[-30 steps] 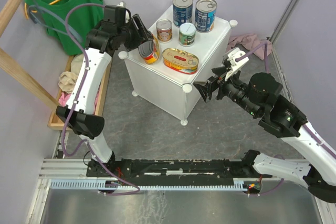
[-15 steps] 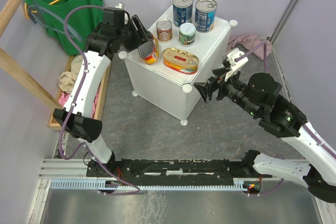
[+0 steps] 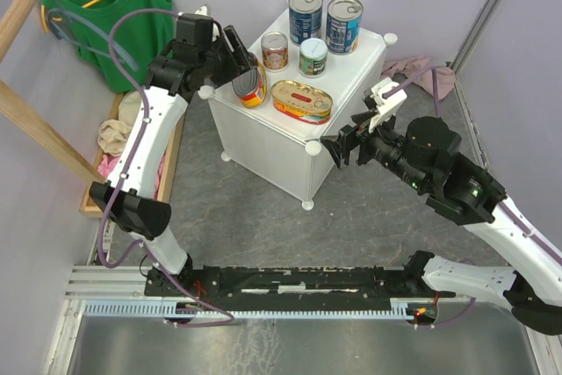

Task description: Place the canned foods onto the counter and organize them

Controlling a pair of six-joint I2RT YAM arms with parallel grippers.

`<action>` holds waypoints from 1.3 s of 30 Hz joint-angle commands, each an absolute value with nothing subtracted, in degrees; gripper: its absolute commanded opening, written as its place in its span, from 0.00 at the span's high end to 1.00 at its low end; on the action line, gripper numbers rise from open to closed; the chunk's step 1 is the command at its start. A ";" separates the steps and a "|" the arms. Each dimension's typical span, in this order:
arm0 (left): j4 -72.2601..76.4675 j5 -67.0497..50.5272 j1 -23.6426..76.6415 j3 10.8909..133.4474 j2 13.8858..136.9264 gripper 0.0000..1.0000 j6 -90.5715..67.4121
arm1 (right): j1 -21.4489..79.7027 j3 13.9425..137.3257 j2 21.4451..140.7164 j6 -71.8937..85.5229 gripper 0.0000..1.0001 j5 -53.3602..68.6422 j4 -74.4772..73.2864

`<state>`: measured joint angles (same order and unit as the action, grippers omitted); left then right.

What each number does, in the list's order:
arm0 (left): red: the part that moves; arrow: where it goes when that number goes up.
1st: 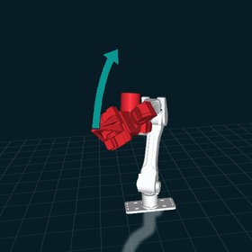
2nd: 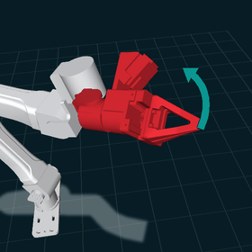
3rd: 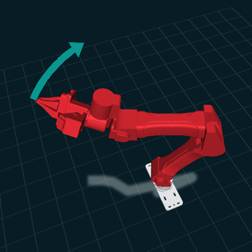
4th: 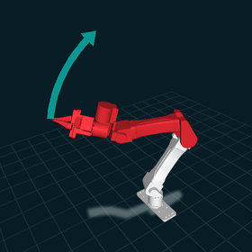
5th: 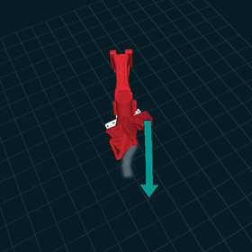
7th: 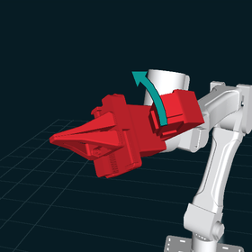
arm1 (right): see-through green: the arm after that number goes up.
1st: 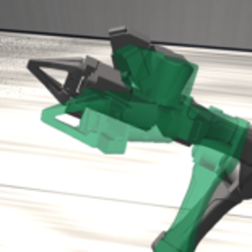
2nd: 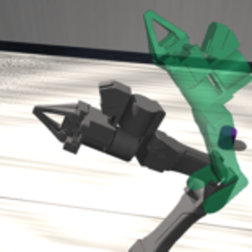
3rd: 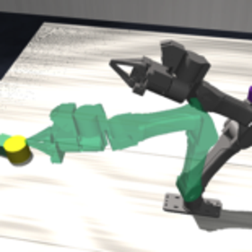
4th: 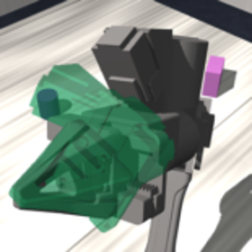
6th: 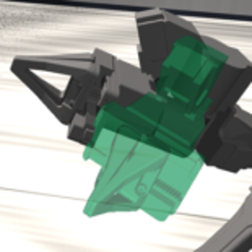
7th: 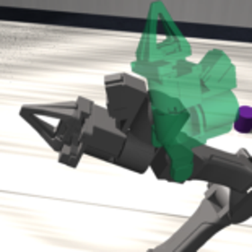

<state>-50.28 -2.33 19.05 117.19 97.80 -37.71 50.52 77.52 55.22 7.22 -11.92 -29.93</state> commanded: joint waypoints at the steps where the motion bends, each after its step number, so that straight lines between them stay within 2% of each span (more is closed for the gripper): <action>1: -52.63 2.72 20.38 115.99 97.01 0.29 -34.63 | 50.71 80.60 55.90 6.86 0.11 -12.40 -29.13; 4: -52.26 3.70 21.16 116.27 96.88 0.28 -34.48 | 50.69 80.87 56.15 6.73 0.11 -12.47 -29.43; 6: -52.06 3.62 21.39 116.16 96.63 0.12 -34.83 | 50.71 80.94 56.17 6.68 0.11 -12.52 -29.60; 7: -51.93 3.75 21.44 116.12 96.65 0.11 -34.90 | 50.67 81.01 56.35 6.74 0.11 -12.56 -29.69; 28: -45.51 7.36 22.45 111.74 88.26 0.11 -35.52 | 50.71 84.07 59.13 5.54 0.11 -13.81 -31.74; 34: -33.93 9.63 22.58 96.93 76.22 0.11 -35.76 | 50.70 85.16 59.94 4.23 0.10 -17.77 -31.95; 39: -27.99 15.25 22.58 83.96 65.22 0.11 -34.86 | 50.71 84.84 59.49 2.72 0.02 -29.20 -33.79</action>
<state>-37.47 9.39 22.35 91.11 73.03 -36.93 50.52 82.59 60.16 4.62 -18.65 -33.19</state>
